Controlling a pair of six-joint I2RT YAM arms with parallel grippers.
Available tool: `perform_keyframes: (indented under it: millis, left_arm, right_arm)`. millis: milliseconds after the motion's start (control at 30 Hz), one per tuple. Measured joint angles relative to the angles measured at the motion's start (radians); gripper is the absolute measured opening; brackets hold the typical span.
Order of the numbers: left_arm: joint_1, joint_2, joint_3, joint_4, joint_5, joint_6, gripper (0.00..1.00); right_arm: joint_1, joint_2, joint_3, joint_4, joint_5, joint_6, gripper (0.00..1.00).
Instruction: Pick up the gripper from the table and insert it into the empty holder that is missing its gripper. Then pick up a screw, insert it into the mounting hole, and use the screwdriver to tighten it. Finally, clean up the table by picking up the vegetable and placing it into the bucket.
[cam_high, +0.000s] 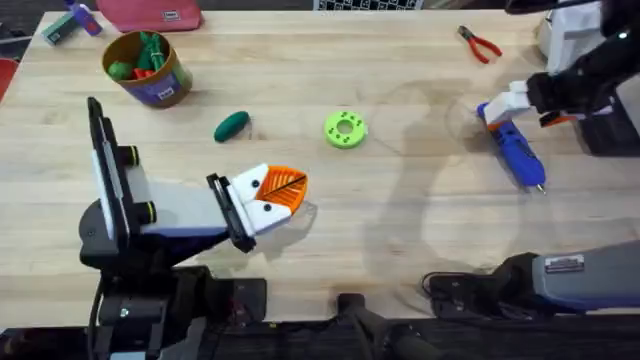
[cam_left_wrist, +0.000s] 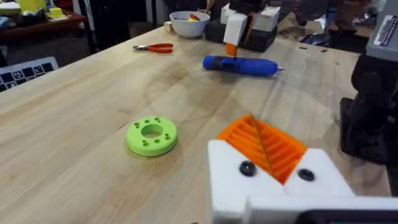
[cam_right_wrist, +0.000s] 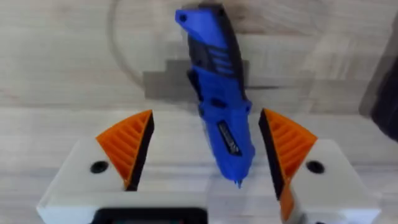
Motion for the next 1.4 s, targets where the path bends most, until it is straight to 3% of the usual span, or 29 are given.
perform_keyframes:
  millis: [333, 867, 933, 1133, 1400]
  left_arm:
    - [0.000, 0.000, 0.000, 0.000, 0.000, 0.000, 0.016]
    - [0.000, 0.000, 0.000, 0.000, 0.000, 0.000, 0.016]
    - [0.000, 0.000, 0.000, 0.000, 0.000, 0.000, 0.016]
    - [0.000, 0.000, 0.000, 0.000, 0.000, 0.000, 0.016]
    - [0.000, 0.000, 0.000, 0.000, 0.000, 0.000, 0.016]
  right_arm:
    - [-0.010, 0.106, -0.022, 0.114, 0.028, -0.037, 0.980]
    - [-0.022, 0.141, -0.119, 0.255, 0.029, -0.098, 0.955]
    - [-0.021, 0.143, -0.119, 0.253, 0.021, -0.105, 0.867]
    - [-0.022, 0.159, -0.119, 0.282, 0.026, -0.118, 0.051]
    - [-0.016, 0.158, -0.117, 0.282, 0.028, -0.119, 0.025]
